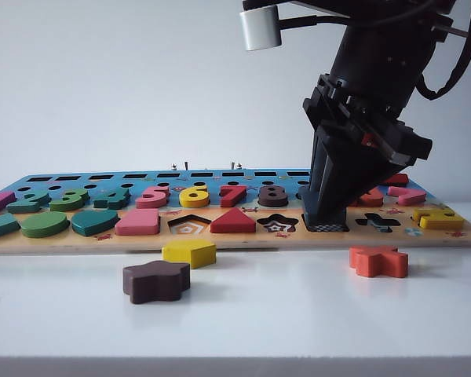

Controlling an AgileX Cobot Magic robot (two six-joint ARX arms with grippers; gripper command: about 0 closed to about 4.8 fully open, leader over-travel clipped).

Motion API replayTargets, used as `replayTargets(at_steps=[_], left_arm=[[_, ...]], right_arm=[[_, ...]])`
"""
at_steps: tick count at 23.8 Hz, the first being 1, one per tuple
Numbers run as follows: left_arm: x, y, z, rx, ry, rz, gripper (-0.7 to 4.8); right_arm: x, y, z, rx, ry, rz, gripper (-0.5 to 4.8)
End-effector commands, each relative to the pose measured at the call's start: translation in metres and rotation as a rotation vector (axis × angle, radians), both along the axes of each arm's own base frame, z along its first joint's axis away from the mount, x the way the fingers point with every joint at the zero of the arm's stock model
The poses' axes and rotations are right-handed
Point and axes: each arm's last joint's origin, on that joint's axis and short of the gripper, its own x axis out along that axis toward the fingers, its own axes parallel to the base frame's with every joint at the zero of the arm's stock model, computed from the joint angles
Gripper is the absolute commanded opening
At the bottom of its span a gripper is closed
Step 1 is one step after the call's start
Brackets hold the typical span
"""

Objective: Insert the cube into the slot.

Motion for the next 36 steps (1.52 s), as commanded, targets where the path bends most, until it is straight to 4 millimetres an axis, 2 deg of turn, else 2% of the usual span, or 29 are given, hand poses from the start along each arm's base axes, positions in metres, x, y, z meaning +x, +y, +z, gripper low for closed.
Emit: replayTargets(at_steps=[1, 6, 12, 18, 26, 36], left_arm=[[0.000, 0.000, 0.002, -0.007, -0.017, 0.000, 0.17], [0.000, 0.000, 0.002, -0.007, -0.017, 0.000, 0.17], [0.000, 0.000, 0.002, -0.006, -0.019, -0.002, 0.17], [0.000, 0.000, 0.002, -0.006, -0.019, -0.002, 0.17], [0.000, 0.000, 0.002, -0.006, -0.019, -0.002, 0.17], [0.000, 0.000, 0.002, -0.006, -0.019, -0.002, 0.17]], right_arm=[[0.000, 0.000, -0.001, 0.000, 0.003, -0.009, 0.93], [-0.002, -0.002, -0.004, 0.001, 0.018, -0.026, 1.20], [-0.001, -0.001, -0.004, 0.008, 0.014, -0.030, 2.09], [-0.001, -0.001, -0.004, 0.013, 0.008, -0.031, 2.43], [0.000, -0.001, -0.003, 0.016, -0.006, -0.035, 2.45], [-0.002, -0.003, 0.008, 0.070, -0.045, -0.096, 2.44]])
